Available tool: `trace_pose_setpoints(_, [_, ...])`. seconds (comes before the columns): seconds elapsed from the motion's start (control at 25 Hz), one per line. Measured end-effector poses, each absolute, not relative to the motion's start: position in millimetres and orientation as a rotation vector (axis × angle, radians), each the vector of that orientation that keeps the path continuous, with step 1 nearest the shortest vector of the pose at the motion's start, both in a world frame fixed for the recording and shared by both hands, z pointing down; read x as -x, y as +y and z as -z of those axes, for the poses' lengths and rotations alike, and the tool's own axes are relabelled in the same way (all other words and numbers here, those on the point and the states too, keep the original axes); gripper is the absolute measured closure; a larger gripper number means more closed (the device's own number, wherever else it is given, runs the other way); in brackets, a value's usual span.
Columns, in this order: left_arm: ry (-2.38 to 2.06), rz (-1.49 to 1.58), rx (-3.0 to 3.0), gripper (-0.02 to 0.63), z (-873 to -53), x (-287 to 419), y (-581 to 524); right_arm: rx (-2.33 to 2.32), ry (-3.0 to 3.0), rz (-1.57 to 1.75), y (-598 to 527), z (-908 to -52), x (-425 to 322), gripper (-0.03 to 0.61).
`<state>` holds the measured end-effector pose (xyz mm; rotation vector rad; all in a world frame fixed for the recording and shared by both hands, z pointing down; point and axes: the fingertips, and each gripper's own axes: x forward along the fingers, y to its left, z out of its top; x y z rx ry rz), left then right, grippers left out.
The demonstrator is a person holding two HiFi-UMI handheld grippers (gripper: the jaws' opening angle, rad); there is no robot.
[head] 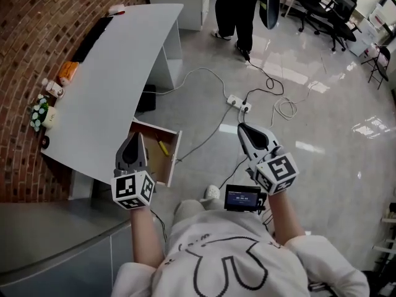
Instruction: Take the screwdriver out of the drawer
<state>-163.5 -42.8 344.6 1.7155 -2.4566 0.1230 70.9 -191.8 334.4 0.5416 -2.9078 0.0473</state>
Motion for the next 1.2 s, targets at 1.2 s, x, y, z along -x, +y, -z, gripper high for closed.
trace_pose_setpoints(1.2, [-2.241,-0.127,-1.637,0.600,-450,249,-69,-0.487,-2.757,-0.140,-217,-408,63,0.554])
